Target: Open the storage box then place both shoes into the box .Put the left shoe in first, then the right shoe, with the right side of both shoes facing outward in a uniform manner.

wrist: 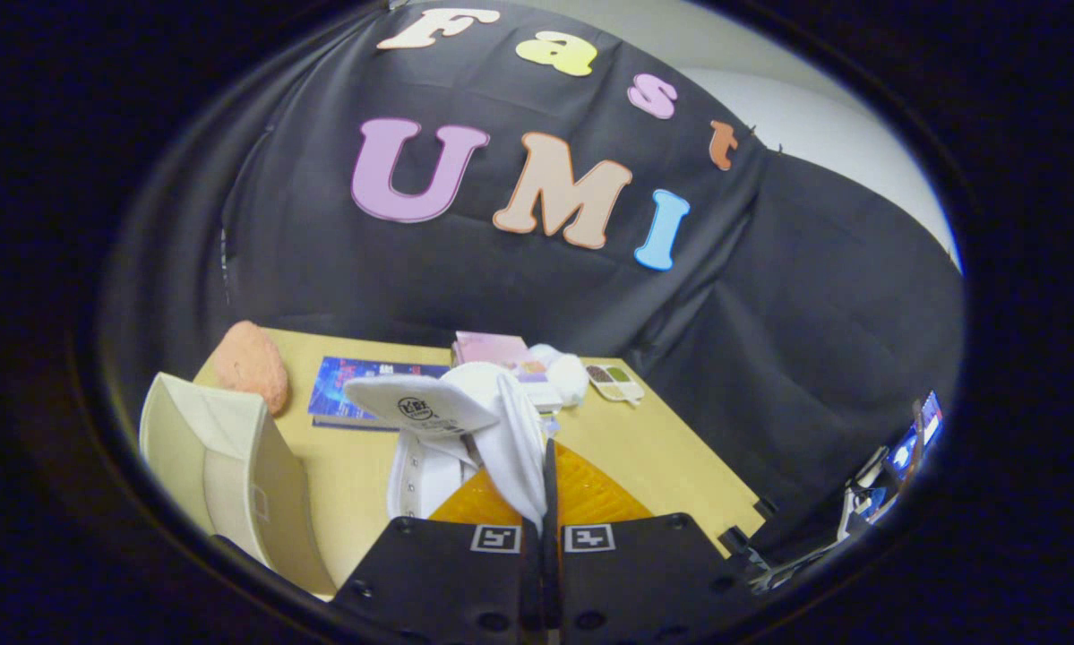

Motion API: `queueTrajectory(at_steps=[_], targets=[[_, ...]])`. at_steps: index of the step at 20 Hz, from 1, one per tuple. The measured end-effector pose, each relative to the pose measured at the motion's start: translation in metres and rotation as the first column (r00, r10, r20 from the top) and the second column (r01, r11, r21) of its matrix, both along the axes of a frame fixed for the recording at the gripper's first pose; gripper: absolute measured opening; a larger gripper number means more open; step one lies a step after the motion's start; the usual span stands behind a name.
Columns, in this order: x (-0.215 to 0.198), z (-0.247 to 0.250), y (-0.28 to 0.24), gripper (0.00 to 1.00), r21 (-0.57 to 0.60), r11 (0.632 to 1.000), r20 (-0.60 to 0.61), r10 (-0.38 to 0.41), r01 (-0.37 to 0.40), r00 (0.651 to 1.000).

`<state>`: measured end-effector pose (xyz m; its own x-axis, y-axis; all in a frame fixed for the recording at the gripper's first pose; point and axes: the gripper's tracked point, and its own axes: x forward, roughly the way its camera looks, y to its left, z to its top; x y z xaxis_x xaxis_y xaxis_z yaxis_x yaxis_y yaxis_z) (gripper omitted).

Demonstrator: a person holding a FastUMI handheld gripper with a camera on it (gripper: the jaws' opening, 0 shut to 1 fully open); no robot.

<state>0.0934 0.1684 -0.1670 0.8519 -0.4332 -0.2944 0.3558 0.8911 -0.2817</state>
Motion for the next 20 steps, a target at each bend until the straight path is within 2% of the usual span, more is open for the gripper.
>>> queueTrajectory(at_steps=[5,9,14,20], targets=[[0.006,0.058,0.05,0.04,0.023,1.0,0.076,0.001,-0.003,0.997],[0.014,0.074,0.106,0.03,0.122,0.99,0.131,0.054,-0.07,0.99],[0.012,0.059,0.171,0.03,0.252,0.958,0.119,0.106,-0.134,0.987],[0.003,0.0,0.243,0.04,0.324,0.929,0.0,0.188,-0.177,0.982]])
